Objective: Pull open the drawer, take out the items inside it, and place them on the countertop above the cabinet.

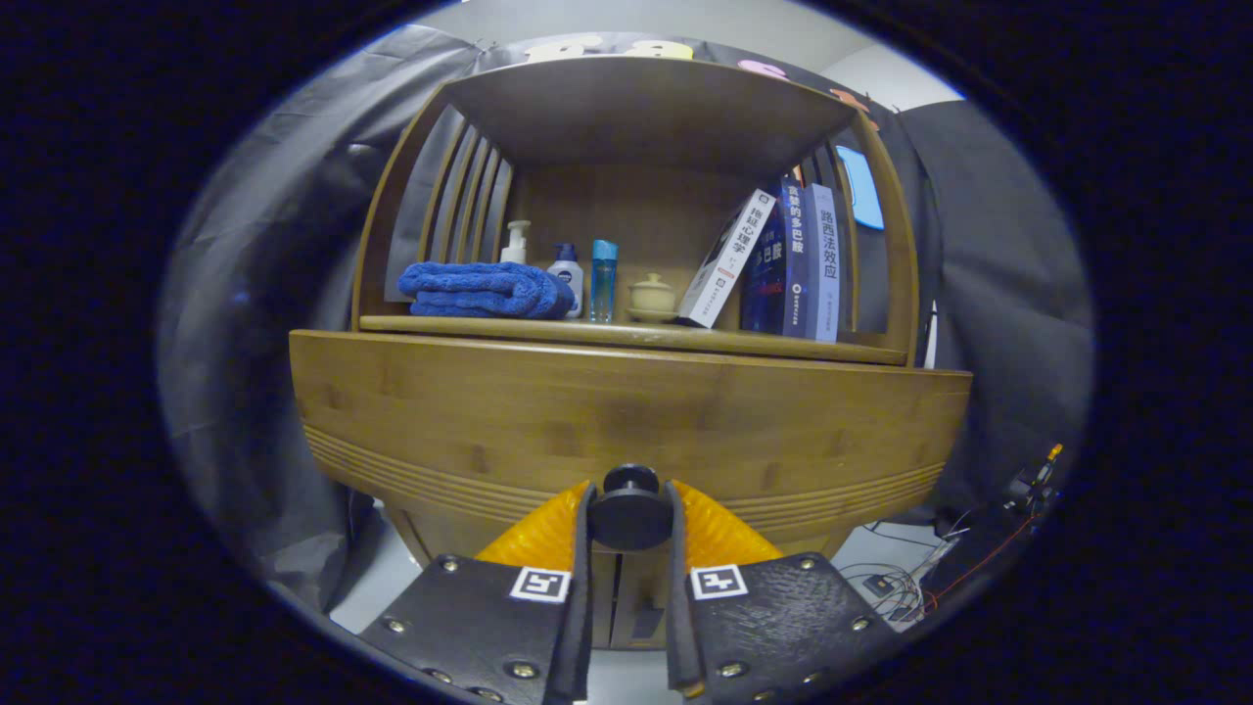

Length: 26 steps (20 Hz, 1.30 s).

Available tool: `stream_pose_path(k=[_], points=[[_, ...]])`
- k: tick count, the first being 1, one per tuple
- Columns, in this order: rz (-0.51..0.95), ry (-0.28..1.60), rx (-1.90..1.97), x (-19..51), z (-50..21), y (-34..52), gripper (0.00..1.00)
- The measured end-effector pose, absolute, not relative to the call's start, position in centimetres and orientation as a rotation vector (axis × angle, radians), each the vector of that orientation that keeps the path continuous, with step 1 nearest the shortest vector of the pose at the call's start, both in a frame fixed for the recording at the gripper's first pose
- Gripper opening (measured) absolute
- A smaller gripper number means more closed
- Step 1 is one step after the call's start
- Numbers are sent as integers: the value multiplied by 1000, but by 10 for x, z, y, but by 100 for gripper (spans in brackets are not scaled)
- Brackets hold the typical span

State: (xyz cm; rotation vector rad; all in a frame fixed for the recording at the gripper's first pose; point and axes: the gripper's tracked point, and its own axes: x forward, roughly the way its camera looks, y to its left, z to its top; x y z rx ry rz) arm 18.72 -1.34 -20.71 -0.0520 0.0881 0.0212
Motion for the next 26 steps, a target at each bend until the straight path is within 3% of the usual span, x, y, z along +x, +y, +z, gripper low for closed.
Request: stream_pose_path(k=[26], points=[[-10,166,-56,42,-229,-12,30]])
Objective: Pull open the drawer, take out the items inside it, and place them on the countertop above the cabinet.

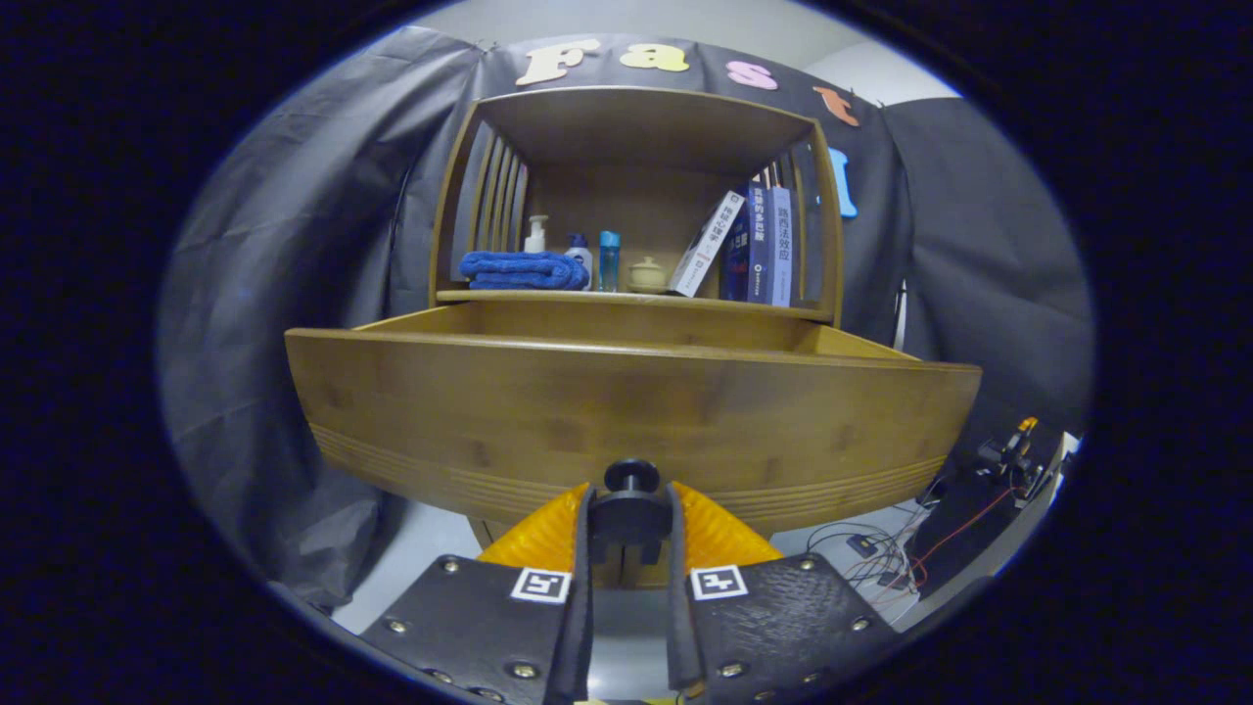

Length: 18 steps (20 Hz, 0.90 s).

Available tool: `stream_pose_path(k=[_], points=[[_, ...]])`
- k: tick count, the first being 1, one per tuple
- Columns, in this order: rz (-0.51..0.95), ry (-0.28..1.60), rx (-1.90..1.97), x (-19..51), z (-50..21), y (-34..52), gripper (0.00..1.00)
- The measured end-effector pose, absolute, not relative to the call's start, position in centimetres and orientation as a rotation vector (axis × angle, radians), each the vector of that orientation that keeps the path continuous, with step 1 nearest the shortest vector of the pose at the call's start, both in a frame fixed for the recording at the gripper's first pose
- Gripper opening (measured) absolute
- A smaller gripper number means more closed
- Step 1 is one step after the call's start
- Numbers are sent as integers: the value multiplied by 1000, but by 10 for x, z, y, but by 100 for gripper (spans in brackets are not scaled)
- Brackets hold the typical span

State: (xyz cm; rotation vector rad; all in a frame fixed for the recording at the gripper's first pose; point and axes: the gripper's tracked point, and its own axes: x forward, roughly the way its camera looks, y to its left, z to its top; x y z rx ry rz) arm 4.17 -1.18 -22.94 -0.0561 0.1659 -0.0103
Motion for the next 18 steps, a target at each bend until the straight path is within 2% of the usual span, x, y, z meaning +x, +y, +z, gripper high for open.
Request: stream_pose_path(k=[4,10,12,18], points=[[-1,174,-18,34,-232,-11,31],[-38,91,-111,7,-189,-11,79],[-4,74,-144,7,-170,3,79],[-24,35,-186,35,-113,11,79]])
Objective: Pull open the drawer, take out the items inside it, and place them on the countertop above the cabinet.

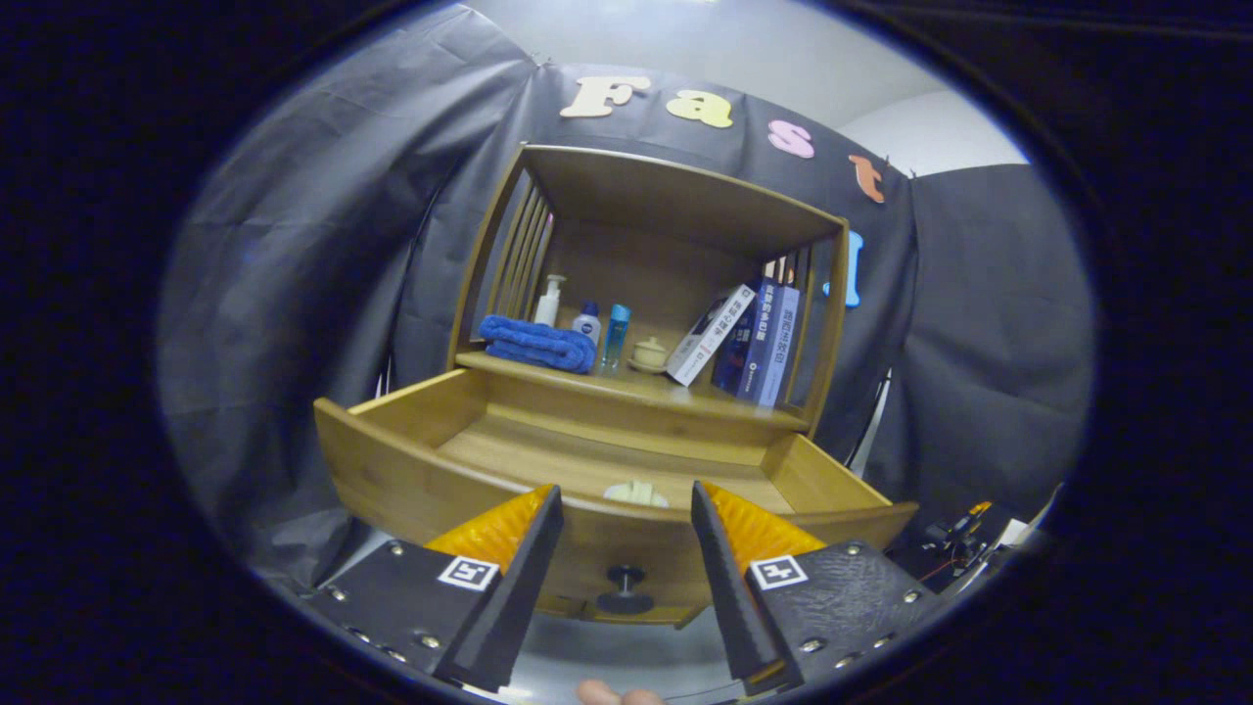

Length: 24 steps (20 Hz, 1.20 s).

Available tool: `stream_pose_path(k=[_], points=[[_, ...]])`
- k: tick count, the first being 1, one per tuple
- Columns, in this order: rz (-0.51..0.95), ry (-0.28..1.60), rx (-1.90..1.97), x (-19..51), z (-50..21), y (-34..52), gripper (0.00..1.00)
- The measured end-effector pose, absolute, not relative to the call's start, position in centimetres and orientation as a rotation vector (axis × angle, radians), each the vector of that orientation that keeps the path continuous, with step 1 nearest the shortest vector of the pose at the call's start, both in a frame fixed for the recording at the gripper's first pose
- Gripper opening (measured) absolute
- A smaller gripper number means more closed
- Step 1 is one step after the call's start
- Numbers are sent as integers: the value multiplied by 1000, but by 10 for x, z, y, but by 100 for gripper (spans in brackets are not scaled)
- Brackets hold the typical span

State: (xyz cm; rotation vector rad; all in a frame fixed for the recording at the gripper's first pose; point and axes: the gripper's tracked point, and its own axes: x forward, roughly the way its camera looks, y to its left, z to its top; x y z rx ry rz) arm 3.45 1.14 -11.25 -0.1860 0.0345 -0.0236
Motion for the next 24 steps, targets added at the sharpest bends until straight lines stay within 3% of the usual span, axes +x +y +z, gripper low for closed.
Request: stream_pose_path(k=[8,12,20,22,24], points=[[72,213,-141,106,-124,18,80],[59,415,-79,137,-152,7,81],[11,648,-19,170,-190,-4,81],[-30,676,-9,171,-194,-13,70],[4,703,67,174,-200,-3,67]])
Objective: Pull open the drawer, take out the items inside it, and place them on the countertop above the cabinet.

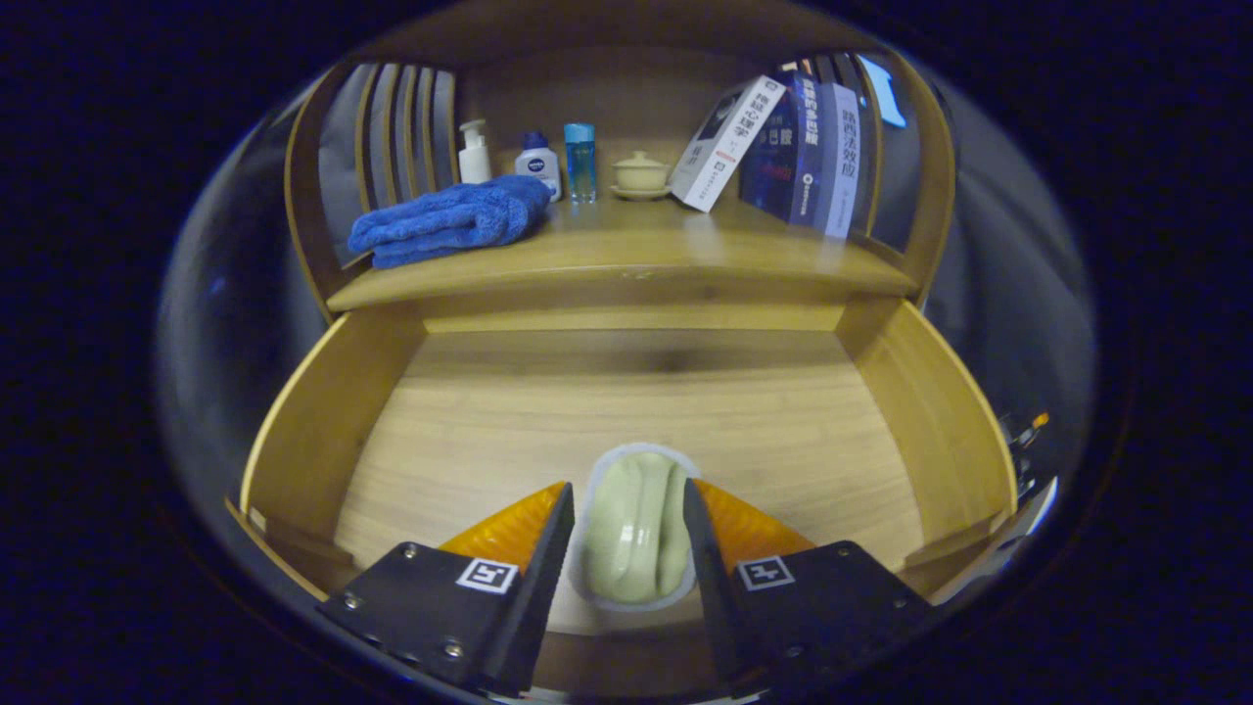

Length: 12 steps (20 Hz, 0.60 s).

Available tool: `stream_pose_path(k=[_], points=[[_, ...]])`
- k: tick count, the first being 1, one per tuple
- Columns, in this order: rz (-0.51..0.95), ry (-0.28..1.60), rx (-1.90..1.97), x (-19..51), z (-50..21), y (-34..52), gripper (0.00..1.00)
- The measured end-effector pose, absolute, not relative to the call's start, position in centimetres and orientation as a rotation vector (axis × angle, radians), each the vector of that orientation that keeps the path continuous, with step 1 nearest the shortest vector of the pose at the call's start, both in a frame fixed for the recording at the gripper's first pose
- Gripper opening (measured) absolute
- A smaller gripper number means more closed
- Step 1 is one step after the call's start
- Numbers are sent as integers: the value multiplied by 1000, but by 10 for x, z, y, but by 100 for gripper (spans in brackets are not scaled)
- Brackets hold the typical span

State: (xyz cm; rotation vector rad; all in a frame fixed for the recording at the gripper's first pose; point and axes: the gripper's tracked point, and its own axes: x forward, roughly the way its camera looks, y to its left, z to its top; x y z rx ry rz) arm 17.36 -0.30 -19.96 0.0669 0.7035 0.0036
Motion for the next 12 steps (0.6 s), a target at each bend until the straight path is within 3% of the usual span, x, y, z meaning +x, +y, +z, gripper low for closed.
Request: stream_pose_path(k=[1,4,6,8,12], points=[[-13,721,66,171,-199,-7,67],[-11,752,143,173,-215,-5,21],[9,772,134,168,-217,-6,21],[0,745,96,172,-215,-12,14],[10,662,138,171,-184,-10,15]])
